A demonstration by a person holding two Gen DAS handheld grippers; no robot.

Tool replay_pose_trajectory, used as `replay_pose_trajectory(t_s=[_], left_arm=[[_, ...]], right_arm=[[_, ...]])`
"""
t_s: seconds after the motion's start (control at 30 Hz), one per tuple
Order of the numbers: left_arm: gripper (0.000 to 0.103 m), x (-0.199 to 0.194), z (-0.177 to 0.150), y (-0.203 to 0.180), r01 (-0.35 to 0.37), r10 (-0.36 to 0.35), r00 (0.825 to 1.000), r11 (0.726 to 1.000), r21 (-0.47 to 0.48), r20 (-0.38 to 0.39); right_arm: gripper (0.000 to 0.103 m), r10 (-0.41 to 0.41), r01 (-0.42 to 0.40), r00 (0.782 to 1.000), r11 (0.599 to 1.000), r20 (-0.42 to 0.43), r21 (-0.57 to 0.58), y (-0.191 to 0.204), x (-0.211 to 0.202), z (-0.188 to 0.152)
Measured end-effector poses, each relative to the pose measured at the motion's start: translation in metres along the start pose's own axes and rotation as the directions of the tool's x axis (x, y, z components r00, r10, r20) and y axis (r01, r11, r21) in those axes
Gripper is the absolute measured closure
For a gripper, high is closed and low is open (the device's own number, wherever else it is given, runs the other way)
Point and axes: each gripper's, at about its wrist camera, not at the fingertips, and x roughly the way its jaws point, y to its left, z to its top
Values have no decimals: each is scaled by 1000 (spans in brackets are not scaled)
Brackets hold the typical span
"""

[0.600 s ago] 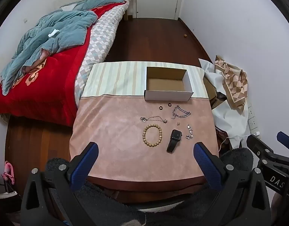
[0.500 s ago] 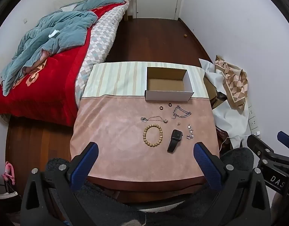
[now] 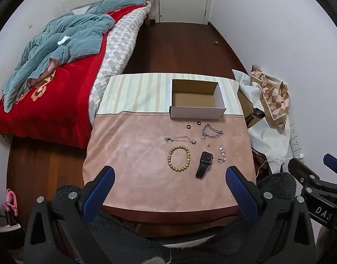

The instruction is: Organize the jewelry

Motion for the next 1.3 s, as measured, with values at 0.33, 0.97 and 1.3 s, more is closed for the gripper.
replay_pose_trajectory(t_s=[0.33, 0.97, 1.3], left_arm=[[0, -4, -2, 3, 6, -6, 1000, 1000, -1, 4], [0, -10, -1, 1, -4, 5, 1000, 1000, -4, 13], [0, -12, -3, 1, -6, 7, 1000, 1000, -11, 20]], right_arm=[[0, 0, 0, 1000, 1000, 4, 3, 5, -4, 0], [0, 0, 0, 1000, 1000, 18, 0, -1, -14, -2], [0, 0, 0, 1000, 1000, 22, -2, -1, -14, -1]])
